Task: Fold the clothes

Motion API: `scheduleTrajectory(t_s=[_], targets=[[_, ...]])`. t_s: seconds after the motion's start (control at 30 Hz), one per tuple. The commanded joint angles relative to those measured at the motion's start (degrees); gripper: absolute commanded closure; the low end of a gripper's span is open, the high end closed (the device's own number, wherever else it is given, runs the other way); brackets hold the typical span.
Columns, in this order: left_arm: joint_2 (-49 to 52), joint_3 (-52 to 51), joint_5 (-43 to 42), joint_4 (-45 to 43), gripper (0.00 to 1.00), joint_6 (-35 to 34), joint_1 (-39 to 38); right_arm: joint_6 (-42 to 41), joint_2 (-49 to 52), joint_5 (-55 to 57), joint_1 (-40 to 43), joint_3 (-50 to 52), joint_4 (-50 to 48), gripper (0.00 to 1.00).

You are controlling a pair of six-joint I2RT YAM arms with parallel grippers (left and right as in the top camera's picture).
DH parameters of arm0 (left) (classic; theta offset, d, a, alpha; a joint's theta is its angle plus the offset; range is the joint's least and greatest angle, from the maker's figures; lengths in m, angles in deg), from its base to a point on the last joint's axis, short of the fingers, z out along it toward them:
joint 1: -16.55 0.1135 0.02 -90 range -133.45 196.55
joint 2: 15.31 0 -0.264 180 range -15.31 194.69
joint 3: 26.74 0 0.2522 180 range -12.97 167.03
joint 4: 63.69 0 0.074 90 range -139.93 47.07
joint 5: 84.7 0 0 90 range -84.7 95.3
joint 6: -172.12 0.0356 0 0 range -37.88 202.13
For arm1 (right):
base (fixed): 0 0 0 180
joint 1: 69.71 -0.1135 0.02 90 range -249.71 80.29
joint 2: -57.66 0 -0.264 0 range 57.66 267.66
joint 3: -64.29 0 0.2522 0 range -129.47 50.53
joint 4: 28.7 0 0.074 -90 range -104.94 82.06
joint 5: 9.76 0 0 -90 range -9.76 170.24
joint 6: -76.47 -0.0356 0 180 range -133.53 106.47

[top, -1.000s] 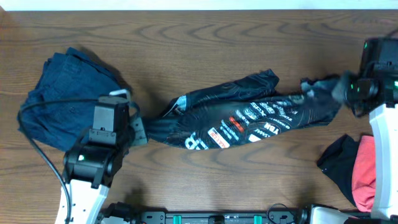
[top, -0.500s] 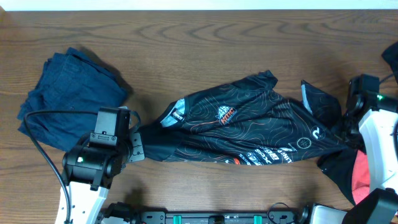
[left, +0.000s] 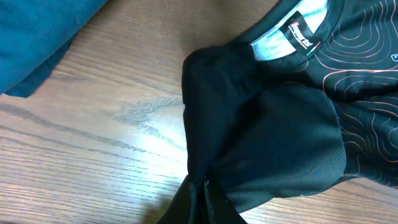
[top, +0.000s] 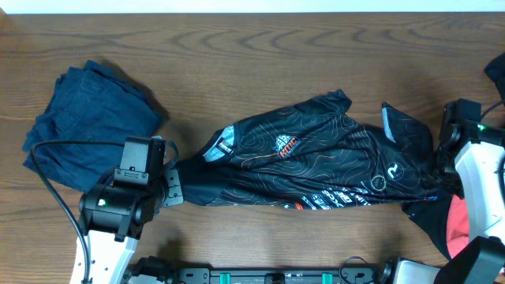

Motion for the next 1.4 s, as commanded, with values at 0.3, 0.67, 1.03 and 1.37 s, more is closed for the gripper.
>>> scheduleTrajectory(t_s=[0.3, 0.67, 1.03, 1.37], targets=[[-0.3, 1.3, 0.9, -0.1, 0.93, 0.1, 0.3, 6.8, 0.0, -13.7, 0.6, 4.0, -5.4, 0.55], [0.5, 1.3, 0.9, 0.0, 0.93, 0.1, 0.3, 6.5, 0.0, -15.2, 0.6, 6.2, -8.9, 0.28], [4.2, 1.3, 0.9, -0.4, 0.94, 0.1, 0.3, 3.5, 0.8, -18.2, 0.5, 17.1, -25.7, 0.81], [2.4, 1.5, 0.9, -8.4, 0.94, 0.6, 0.3, 6.6, -2.2, -24.2, 0.6, 6.1, -20.3, 0.99]])
